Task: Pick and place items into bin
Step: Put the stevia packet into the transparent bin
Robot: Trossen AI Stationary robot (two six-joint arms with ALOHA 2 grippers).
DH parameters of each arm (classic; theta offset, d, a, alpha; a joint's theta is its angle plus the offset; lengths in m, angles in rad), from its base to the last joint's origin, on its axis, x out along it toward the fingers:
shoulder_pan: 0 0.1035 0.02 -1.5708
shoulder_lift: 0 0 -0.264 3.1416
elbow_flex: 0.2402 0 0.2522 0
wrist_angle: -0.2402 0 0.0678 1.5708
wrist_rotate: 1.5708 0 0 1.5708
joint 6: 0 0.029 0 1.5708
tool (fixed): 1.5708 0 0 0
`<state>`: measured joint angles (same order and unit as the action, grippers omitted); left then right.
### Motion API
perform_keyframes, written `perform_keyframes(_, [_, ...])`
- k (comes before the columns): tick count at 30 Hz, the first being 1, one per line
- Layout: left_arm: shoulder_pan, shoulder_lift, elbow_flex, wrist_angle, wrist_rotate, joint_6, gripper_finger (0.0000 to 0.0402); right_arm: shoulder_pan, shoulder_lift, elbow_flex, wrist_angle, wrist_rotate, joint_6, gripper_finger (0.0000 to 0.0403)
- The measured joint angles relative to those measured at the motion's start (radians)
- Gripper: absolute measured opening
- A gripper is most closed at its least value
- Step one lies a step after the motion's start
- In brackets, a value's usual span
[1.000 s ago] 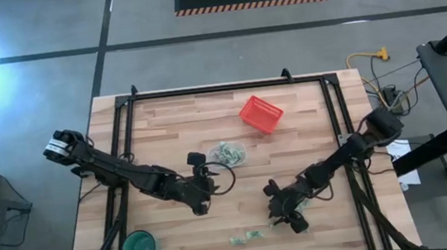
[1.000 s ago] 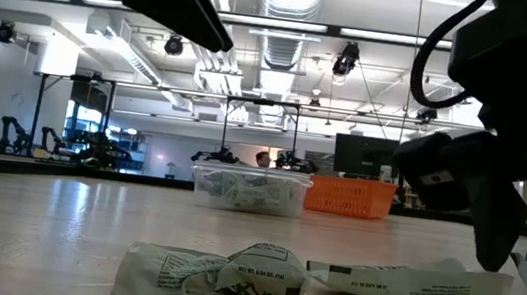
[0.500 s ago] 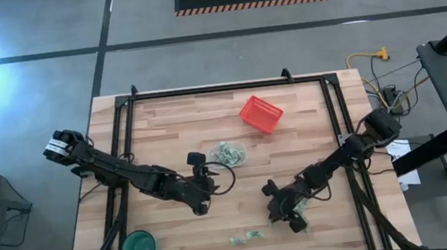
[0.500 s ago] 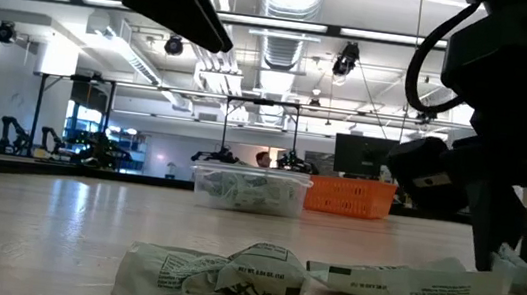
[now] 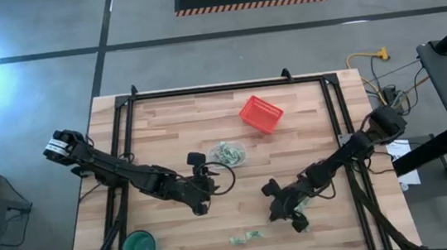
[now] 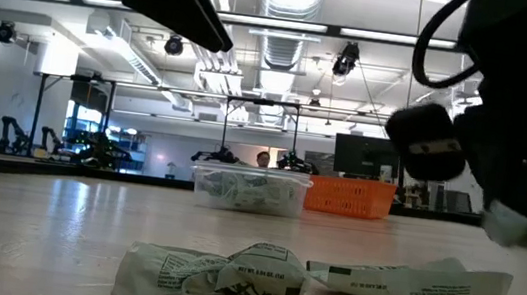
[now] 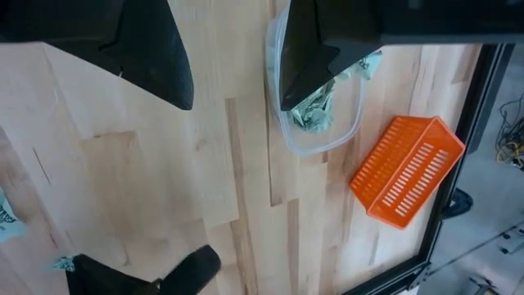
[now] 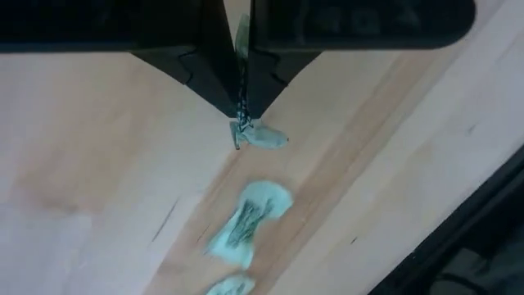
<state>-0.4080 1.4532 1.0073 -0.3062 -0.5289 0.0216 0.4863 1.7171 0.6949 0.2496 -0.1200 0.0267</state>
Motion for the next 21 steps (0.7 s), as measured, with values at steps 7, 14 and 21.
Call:
perform_keyframes(7, [0.000,0.000,0.000,-0.003,0.000,-0.016,0.0167,-0.002,-0.118,0.000,-0.041,0.294,-0.184,0.0013])
perform_keyframes(14, [0.000,0.001,0.000,-0.018,0.000,-0.017,0.0167,-0.072,-0.161,0.000,0.082,0.675,-0.360,0.0013])
perform_keyframes(21, [-0.001,0.001,0.000,-0.030,0.001,-0.020,0.0167,-0.242,-0.153,0.001,0.152,0.578,-0.401,0.0013])
